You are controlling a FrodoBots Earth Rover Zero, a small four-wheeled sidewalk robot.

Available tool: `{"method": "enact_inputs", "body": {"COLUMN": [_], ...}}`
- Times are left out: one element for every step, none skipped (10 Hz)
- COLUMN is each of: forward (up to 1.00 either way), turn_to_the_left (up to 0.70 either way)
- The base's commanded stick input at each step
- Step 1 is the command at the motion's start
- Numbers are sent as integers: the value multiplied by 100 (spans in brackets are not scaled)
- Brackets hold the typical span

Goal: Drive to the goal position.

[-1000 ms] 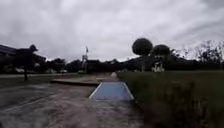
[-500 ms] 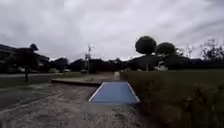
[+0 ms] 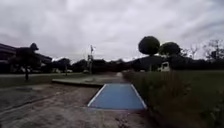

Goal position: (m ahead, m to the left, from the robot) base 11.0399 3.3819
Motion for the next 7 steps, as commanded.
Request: {"method": "enact_inputs", "body": {"forward": [50, 50, 50, 50, 50, 50, 50], "turn_to_the_left": [0, 0, -12, -50, -50, -9, 0]}}
